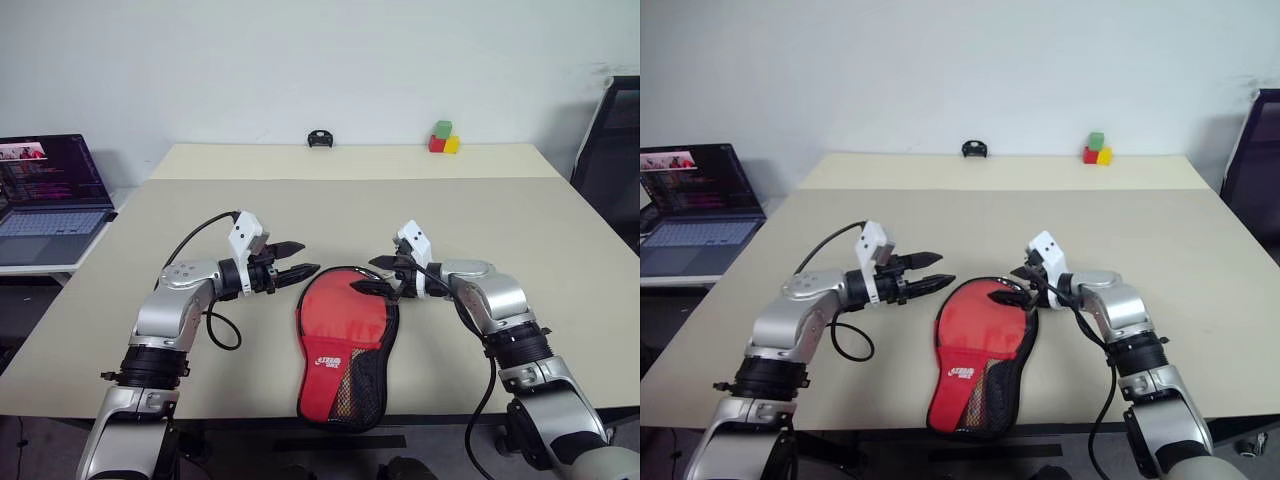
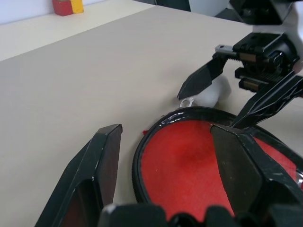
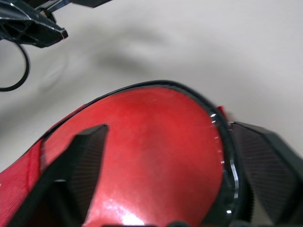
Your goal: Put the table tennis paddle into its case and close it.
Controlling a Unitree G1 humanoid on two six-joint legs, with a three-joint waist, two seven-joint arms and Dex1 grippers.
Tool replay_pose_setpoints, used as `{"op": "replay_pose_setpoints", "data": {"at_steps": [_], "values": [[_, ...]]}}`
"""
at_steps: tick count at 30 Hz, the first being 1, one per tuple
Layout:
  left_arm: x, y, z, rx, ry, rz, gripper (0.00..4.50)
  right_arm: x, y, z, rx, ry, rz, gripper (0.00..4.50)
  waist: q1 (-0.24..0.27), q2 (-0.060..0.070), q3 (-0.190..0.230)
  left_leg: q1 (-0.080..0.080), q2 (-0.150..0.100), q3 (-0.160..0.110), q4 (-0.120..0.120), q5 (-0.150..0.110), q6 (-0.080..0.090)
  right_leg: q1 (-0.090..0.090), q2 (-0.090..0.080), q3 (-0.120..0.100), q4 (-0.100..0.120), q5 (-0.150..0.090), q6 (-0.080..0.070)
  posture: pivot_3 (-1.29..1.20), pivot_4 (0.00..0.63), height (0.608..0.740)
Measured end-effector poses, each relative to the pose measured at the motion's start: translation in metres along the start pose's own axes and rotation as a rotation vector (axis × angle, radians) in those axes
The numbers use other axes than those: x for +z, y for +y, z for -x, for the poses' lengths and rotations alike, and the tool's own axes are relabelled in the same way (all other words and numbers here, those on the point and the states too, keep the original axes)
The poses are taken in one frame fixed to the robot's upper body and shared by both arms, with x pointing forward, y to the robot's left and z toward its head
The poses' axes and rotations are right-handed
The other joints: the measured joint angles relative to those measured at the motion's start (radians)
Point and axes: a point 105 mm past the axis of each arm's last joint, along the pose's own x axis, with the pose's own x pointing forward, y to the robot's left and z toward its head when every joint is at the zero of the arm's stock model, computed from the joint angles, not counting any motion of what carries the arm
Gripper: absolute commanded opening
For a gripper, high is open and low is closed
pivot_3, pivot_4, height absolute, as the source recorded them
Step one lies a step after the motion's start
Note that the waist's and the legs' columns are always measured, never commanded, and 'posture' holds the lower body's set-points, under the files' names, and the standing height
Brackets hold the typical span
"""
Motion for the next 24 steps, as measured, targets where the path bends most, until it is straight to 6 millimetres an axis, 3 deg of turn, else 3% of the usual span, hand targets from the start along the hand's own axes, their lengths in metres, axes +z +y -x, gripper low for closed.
{"op": "replay_pose_setpoints", "data": {"at_steps": [5, 13, 17, 24], "values": [[-0.007, -0.014, -0.02, -0.106, 0.028, -0.019, 3.24, 0.015, -0.001, 0.018, -0.027, -0.051, 0.013, 4.48, 0.009, 0.0, 0.0, -0.01, 0.0, -0.001, 0.002, 0.0, 0.0, -0.007, 0.0, -0.002, 0.0, 0.0, 0.0, 0.0, 0.15, 0.74], [-0.008, -0.025, -0.043, -0.283, 0.088, -0.124, 3.24, 0.007, -0.011, 0.067, -0.122, -0.003, 0.031, 4.48, 0.006, 0.0, 0.0, -0.01, -0.001, 0.0, 0.002, 0.0, 0.0, -0.007, 0.0, -0.001, -0.001, 0.0, 0.0, 0.0, 0.15, 0.74], [-0.024, -0.037, -0.058, -0.377, 0.126, -0.121, 3.24, 0.005, -0.019, 0.089, -0.207, 0.017, 0.049, 4.48, 0.003, -0.001, 0.0, -0.01, -0.001, 0.001, 0.002, 0.0, 0.001, -0.007, 0.001, -0.001, -0.001, 0.0, 0.001, 0.0, 0.15, 0.74], [-0.051, -0.047, -0.076, -0.445, 0.194, -0.145, 3.24, 0.002, -0.026, 0.102, -0.256, 0.053, 0.082, 4.48, 0.003, -0.002, 0.001, -0.009, -0.001, 0.001, 0.002, 0.0, 0.001, -0.007, 0.001, -0.001, 0.0, 0.0, 0.001, 0.0, 0.15, 0.74]]}}
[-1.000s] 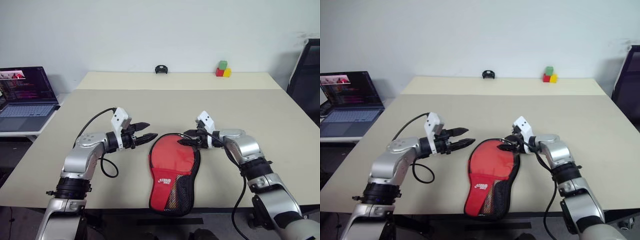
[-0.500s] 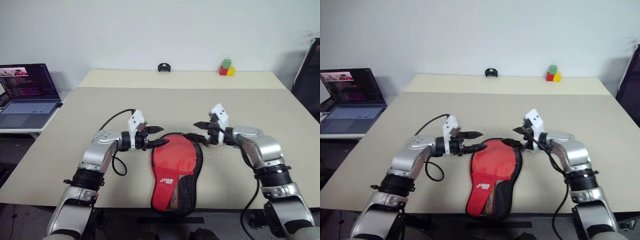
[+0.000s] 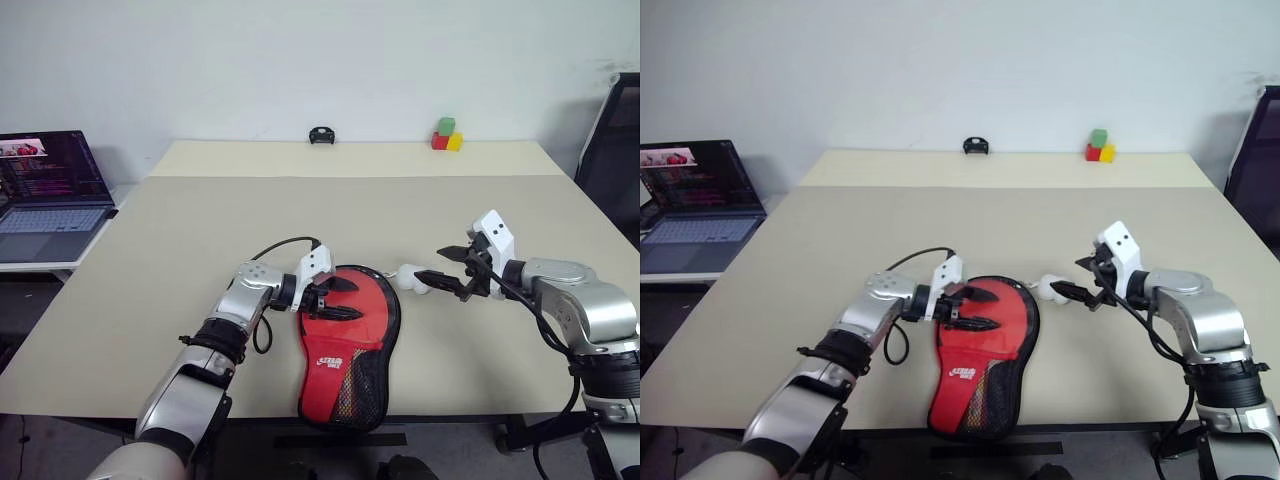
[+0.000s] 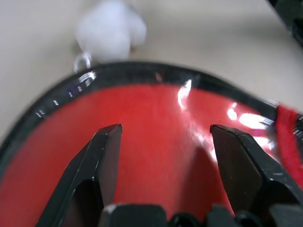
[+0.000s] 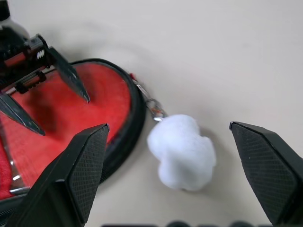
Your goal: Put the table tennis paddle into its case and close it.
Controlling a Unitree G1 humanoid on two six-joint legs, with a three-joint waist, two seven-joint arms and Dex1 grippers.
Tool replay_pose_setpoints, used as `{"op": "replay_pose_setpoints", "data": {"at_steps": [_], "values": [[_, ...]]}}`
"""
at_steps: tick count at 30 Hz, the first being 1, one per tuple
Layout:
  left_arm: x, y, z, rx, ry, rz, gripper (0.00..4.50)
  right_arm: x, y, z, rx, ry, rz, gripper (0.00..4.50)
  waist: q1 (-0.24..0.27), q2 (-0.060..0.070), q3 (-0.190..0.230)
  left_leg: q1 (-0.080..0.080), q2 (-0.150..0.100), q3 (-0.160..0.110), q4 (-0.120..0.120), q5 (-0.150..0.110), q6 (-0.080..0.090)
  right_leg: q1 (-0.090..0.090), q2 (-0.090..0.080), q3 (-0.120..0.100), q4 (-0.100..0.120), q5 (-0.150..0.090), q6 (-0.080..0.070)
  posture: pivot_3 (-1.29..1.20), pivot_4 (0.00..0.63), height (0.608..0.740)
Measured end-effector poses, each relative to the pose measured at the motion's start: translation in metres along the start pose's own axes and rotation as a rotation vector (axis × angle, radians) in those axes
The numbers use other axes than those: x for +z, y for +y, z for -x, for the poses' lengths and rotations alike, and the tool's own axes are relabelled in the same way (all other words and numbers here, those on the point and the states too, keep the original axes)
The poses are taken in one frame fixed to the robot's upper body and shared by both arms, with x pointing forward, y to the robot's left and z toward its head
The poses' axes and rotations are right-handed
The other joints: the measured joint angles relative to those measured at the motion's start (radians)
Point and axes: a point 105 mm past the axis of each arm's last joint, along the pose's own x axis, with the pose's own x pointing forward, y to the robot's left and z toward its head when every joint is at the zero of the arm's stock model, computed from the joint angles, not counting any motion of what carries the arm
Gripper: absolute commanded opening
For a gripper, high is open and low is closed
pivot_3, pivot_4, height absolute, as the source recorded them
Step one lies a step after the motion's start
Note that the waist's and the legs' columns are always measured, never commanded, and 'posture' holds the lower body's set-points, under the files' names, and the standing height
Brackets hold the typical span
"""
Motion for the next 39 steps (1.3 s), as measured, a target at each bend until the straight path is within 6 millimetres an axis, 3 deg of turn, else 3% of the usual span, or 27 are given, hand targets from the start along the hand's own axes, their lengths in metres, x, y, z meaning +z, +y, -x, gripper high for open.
{"op": "replay_pose_setpoints", "data": {"at_steps": [12, 24, 27, 35, 39], "values": [[0.003, 0.011, -0.014, 0.027, 0.002, -0.042, 3.24, -0.011, 0.015, -0.033, 0.111, 0.096, 0.215, 4.48, -0.001, 0.0, 0.0, 0.001, 0.0, 0.001, 0.001, 0.0, 0.0, 0.0, 0.001, -0.001, 0.001, 0.0, 0.001, 0.0, 0.15, 0.74], [0.003, 0.012, -0.013, 0.038, -0.01, -0.034, 3.24, -0.043, -0.013, -0.059, 0.085, 0.232, 0.312, 4.48, -0.002, 0.0, 0.0, 0.001, 0.0, 0.001, 0.001, 0.0, 0.0, 0.0, 0.001, 0.0, 0.002, 0.0, 0.001, 0.0, 0.15, 0.74], [0.002, 0.012, -0.012, 0.039, -0.009, -0.034, 3.24, -0.044, -0.013, -0.063, 0.094, 0.225, 0.308, 3.86, -0.002, 0.0, 0.0, 0.002, 0.0, 0.001, 0.001, 0.0, 0.0, 0.0, 0.001, 0.0, 0.002, 0.0, 0.001, 0.0, 0.15, 0.74], [0.002, 0.011, -0.012, 0.04, -0.008, -0.036, 3.24, -0.041, -0.012, -0.066, 0.096, 0.196, 0.291, 1.11, -0.002, 0.0, 0.0, 0.002, 0.0, 0.001, 0.001, 0.0, 0.0, 0.0, 0.001, 0.0, 0.003, 0.0, 0.001, 0.0, 0.15, 0.74], [0.001, 0.011, -0.012, 0.04, -0.006, -0.036, 3.24, -0.041, -0.013, -0.065, 0.091, 0.189, 0.283, 0.46, -0.002, 0.0, 0.0, 0.002, 0.0, 0.001, 0.002, 0.0, 0.0, 0.0, 0.001, 0.0, 0.003, 0.0, 0.0, 0.0, 0.15, 0.74]]}}
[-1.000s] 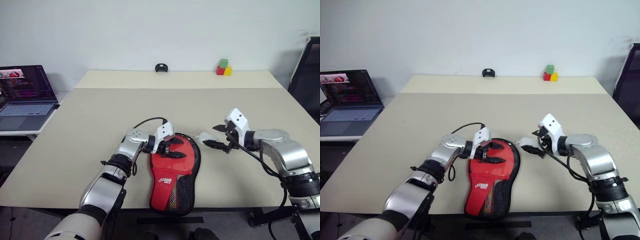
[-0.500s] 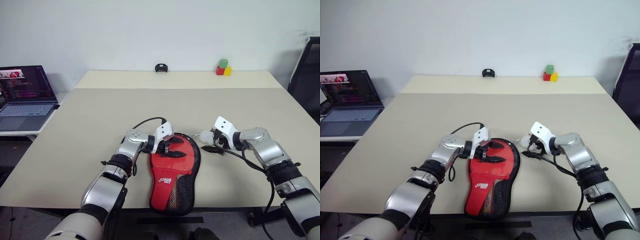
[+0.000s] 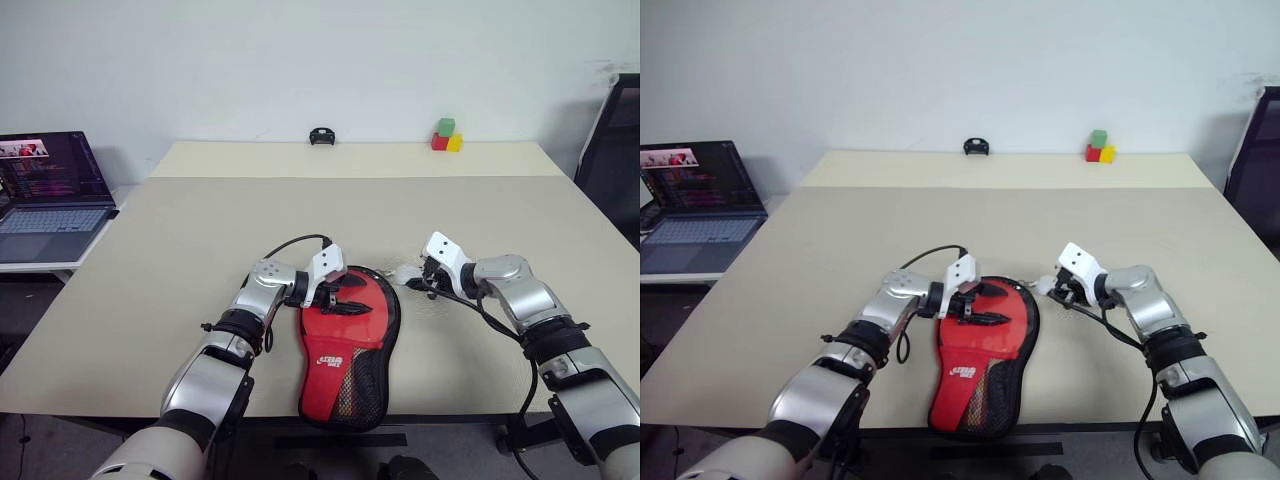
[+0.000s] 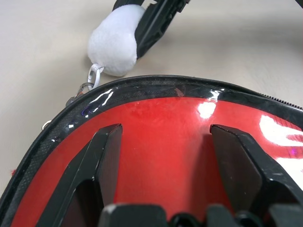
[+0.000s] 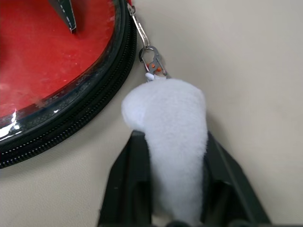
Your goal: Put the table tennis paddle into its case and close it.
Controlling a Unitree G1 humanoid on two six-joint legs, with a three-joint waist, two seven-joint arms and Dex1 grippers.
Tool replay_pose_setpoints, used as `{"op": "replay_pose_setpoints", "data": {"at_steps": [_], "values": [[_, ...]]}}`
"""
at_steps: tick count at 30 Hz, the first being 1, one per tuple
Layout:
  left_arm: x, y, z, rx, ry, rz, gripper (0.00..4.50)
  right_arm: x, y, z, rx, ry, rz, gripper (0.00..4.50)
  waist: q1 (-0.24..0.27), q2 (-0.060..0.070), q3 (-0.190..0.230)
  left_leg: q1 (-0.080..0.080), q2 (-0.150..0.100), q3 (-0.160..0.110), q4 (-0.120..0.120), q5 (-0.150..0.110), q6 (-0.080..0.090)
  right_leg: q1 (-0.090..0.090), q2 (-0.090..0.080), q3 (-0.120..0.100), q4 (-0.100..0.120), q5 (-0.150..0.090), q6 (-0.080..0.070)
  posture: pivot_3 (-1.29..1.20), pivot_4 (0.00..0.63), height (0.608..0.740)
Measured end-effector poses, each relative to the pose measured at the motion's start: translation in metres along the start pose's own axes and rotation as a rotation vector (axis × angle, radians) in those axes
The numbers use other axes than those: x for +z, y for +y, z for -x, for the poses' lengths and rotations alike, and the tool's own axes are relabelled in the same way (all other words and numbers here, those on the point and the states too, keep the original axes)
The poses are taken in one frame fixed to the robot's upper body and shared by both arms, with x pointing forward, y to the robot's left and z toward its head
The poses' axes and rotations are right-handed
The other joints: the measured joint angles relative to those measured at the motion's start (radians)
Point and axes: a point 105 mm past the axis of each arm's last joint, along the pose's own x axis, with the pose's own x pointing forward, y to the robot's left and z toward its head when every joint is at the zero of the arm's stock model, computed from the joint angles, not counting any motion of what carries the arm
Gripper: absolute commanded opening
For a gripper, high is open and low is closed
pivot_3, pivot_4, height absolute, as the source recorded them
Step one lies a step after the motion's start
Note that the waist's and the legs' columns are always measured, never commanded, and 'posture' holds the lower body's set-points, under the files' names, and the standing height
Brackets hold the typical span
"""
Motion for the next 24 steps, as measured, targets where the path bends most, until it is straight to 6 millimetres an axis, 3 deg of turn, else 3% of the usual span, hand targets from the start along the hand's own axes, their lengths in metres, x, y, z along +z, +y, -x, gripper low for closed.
{"op": "replay_pose_setpoints", "data": {"at_steps": [5, 13, 24], "values": [[0.0, -0.001, -0.004, -0.003, -0.001, 0.008, 3.24, -0.005, 0.006, 0.008, 0.011, 0.008, 0.01, 0.42, 0.002, 0.001, -0.001, 0.0, 0.0, 0.0, 0.0, 0.0, 0.0, 0.0, 0.0, 0.0, 0.0, 0.0, 0.0, 0.0, 0.15, 0.74], [-0.005, -0.003, -0.012, 0.007, 0.003, 0.039, 3.24, -0.026, 0.032, 0.05, 0.08, 0.087, 0.035, 0.42, 0.01, 0.004, -0.004, 0.001, -0.002, -0.001, 0.001, 0.0, 0.0, 0.003, 0.0, -0.001, -0.001, -0.001, 0.001, 0.0, 0.15, 0.74], [-0.007, -0.006, -0.022, 0.009, 0.007, 0.046, 3.24, -0.024, 0.089, 0.096, 0.224, 0.16, 0.074, 0.39, 0.029, 0.005, -0.006, 0.015, -0.002, -0.003, -0.001, -0.001, 0.001, 0.02, 0.0, -0.004, -0.006, -0.002, 0.003, 0.0, 0.15, 0.74]]}}
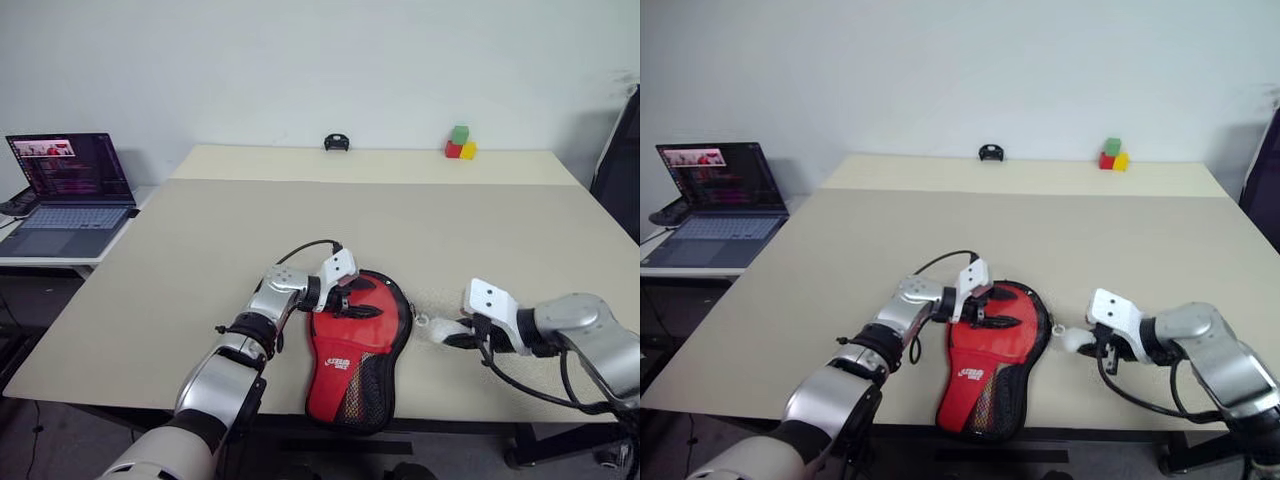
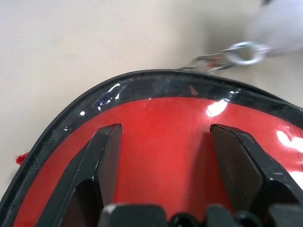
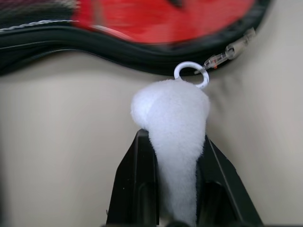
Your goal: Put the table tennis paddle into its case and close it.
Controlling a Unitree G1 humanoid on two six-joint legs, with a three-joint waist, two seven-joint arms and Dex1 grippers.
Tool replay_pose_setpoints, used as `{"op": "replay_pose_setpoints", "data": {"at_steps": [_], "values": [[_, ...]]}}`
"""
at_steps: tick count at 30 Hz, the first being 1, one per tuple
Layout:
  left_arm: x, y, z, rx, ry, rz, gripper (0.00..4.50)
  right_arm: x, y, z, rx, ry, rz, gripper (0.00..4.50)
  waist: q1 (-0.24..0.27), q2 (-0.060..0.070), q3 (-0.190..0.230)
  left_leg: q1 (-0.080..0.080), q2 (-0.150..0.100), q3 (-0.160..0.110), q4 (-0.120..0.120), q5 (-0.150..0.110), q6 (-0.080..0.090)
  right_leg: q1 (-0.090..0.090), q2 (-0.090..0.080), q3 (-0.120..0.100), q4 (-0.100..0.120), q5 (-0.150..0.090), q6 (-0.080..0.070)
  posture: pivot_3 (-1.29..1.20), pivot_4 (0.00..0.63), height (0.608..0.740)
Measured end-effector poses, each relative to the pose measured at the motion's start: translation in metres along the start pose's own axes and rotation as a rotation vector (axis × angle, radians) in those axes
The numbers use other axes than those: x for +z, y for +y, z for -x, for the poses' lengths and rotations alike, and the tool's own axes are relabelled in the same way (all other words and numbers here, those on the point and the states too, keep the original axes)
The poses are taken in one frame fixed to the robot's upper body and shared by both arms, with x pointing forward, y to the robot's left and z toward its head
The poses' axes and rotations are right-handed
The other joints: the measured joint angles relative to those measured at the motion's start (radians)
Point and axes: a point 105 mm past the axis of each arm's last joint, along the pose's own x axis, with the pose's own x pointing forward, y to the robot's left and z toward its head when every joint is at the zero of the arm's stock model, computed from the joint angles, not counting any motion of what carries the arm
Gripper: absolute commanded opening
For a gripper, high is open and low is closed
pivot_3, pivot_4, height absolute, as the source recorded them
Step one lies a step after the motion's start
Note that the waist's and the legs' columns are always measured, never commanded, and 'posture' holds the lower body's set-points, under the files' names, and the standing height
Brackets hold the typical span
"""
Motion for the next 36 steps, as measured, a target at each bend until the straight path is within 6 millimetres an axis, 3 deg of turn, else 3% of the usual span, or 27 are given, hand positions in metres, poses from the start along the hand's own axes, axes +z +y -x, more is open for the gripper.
{"op": "replay_pose_setpoints", "data": {"at_steps": [6, 10, 21, 29, 36], "values": [[0.0, -0.002, -0.004, -0.009, -0.001, 0.004, 3.24, -0.003, 0.027, 0.003, 0.071, 0.033, 0.019, 0.39, 0.003, -0.001, 0.0, 0.001, 0.0, 0.0, 0.0, 0.0, 0.0, 0.002, 0.0, -0.001, 0.0, 0.0, 0.001, 0.0, 0.15, 0.74], [0.001, -0.003, -0.007, -0.016, -0.003, 0.007, 3.24, -0.009, 0.058, 0.005, 0.149, 0.09, 0.067, 0.39, 0.005, -0.001, -0.001, 0.001, 0.0, -0.001, 0.0, 0.0, 0.0, 0.003, 0.0, -0.001, -0.001, -0.001, 0.001, 0.0, 0.15, 0.74], [0.005, -0.012, -0.022, -0.054, -0.014, 0.013, 3.24, -0.001, 0.115, 0.013, 0.246, 0.1, 0.143, 0.39, 0.025, 0.0, -0.004, 0.002, -0.001, -0.011, 0.0, -0.002, 0.0, 0.014, -0.002, -0.016, -0.014, -0.002, 0.005, 0.0, 0.15, 0.74], [0.01, -0.015, -0.033, -0.065, -0.012, -0.001, 3.24, -0.005, 0.15, 0.014, 0.383, 0.094, 0.142, 0.38, 0.03, -0.002, -0.004, 0.001, -0.005, -0.016, 0.0, -0.004, 0.002, 0.017, -0.006, -0.021, -0.017, -0.002, 0.005, 0.0, 0.15, 0.74], [0.011, -0.017, -0.038, -0.075, -0.011, -0.007, 3.24, -0.004, 0.168, 0.013, 0.451, 0.05, 0.164, 0.38, 0.029, -0.002, -0.004, 0.001, -0.005, -0.017, 0.0, -0.004, 0.002, 0.018, -0.006, -0.021, -0.017, -0.005, 0.01, 0.0, 0.15, 0.74]]}}
